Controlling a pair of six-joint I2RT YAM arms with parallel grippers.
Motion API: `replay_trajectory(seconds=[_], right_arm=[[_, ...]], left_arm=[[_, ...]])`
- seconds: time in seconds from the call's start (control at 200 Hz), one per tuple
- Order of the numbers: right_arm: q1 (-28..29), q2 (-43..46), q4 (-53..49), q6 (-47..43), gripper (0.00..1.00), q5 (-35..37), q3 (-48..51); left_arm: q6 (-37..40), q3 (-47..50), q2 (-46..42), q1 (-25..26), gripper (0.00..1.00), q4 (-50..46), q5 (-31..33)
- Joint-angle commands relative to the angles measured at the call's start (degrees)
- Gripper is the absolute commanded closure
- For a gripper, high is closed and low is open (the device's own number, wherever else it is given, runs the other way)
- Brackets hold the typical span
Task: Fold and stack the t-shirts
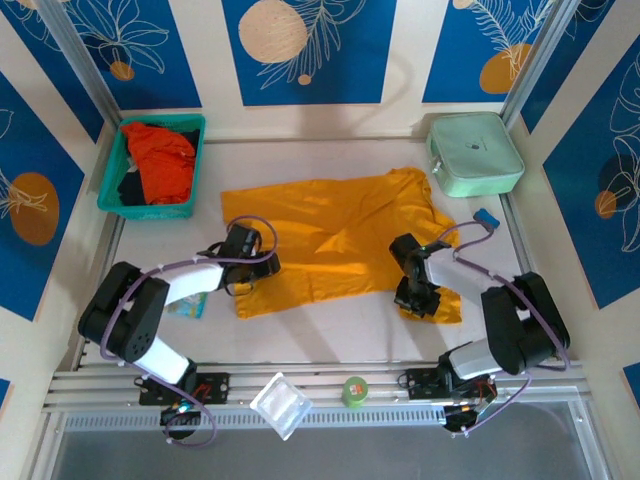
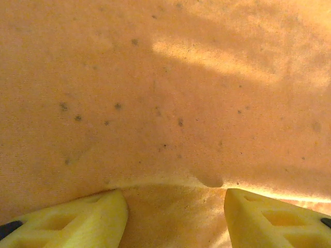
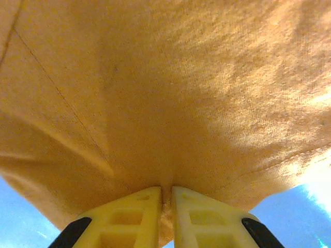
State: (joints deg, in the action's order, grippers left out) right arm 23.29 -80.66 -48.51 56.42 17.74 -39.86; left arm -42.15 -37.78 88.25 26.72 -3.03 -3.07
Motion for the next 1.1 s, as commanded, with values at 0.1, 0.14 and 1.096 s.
replay_trajectory(seconds=[0.1, 0.14, 1.096], right_arm=[[5.1, 5.2, -0.5, 4.0, 0.85, -1.7, 3.4], [5.8, 5.7, -0.9, 4.0, 0.85, -2.0, 3.1], [-22.4, -25.3, 2.3, -27.5, 0.46, -1.6, -34.9]], left_arm=[[0.9, 3.8, -4.6, -1.5, 0.39, -25.4, 1.2], [1.6, 3.4, -6.1, -1.9, 0.39, -27.3, 2.0], [6.1, -21.0, 11.7, -3.6, 0.37, -25.7, 7.4]])
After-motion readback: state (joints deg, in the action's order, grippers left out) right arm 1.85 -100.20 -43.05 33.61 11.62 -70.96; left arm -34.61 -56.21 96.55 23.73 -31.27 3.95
